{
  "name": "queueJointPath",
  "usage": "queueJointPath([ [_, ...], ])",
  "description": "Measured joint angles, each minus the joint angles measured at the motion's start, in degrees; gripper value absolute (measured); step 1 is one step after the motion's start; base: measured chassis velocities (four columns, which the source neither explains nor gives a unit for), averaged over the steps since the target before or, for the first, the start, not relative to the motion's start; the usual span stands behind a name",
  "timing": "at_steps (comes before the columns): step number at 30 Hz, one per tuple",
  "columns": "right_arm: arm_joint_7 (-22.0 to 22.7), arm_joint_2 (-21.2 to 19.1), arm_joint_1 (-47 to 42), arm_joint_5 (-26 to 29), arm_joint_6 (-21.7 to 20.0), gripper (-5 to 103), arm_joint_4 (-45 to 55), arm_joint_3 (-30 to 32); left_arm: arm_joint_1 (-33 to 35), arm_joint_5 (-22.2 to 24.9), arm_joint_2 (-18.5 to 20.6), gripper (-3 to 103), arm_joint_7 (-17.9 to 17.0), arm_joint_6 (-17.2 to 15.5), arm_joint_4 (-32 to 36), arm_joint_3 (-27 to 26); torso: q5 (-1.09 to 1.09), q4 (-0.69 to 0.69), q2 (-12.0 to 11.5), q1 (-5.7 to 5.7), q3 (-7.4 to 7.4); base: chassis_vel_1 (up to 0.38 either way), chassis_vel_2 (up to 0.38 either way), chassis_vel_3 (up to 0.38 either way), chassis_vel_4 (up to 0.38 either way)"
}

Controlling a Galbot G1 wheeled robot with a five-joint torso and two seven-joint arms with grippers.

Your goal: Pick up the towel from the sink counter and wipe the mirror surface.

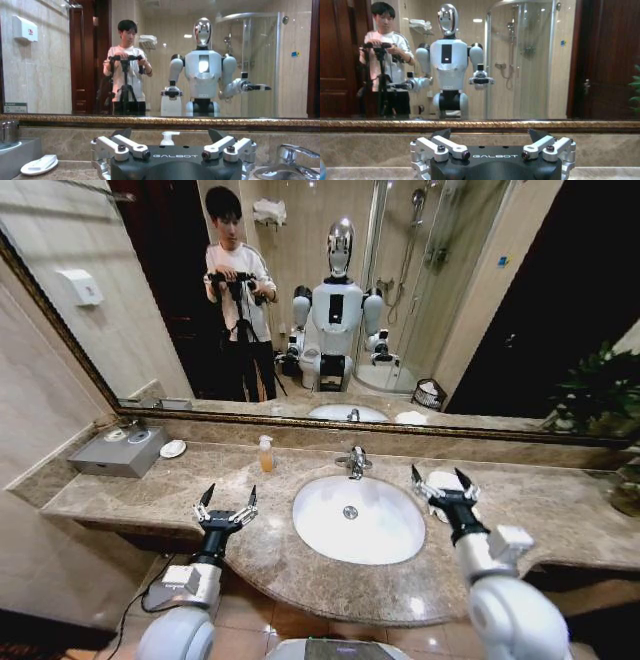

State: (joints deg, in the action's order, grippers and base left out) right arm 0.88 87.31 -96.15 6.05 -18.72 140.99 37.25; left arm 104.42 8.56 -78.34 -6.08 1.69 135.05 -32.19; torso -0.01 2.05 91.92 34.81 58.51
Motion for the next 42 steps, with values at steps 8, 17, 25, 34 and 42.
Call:
queueJointPath([
  [8, -0.9, 2.6, -2.1, -2.9, 3.0, 100, -0.8, -1.6, 0.0, 0.0, 0.0, 100, 0.0, 0.0, 0.0, 0.0, 0.00, 0.02, 0.0, 0.02, 0.01, 0.000, 0.000, 0.000, 0.000],
  [17, -1.5, 1.1, -4.4, -2.4, 3.4, 100, -0.6, -1.7, 0.0, 0.0, 0.0, 100, 0.0, 0.0, 0.0, 0.0, 0.00, 0.01, 0.0, 0.01, 0.01, 0.090, -0.094, -0.082, 0.085],
  [25, -2.8, 0.1, -7.0, -1.5, 4.4, 100, 0.0, -2.0, 0.0, 0.0, 0.0, 100, 0.0, 0.0, 0.0, 0.0, 0.01, 0.02, 0.0, -0.02, 0.00, 0.132, -0.143, -0.141, 0.134],
  [34, -2.3, -1.8, -8.3, -1.0, 4.6, 100, -0.5, -3.3, 0.0, 0.0, 0.0, 100, 0.0, 0.0, 0.0, 0.0, 0.00, 0.01, 0.0, 0.01, 0.01, 0.122, -0.117, -0.118, 0.123],
  [42, -2.1, -1.9, -9.3, -1.2, 5.5, 100, -0.9, -4.0, 0.0, 0.0, 0.0, 100, 0.0, 0.0, 0.0, 0.0, 0.00, 0.01, 0.0, 0.01, 0.01, 0.150, -0.155, -0.155, 0.160],
])
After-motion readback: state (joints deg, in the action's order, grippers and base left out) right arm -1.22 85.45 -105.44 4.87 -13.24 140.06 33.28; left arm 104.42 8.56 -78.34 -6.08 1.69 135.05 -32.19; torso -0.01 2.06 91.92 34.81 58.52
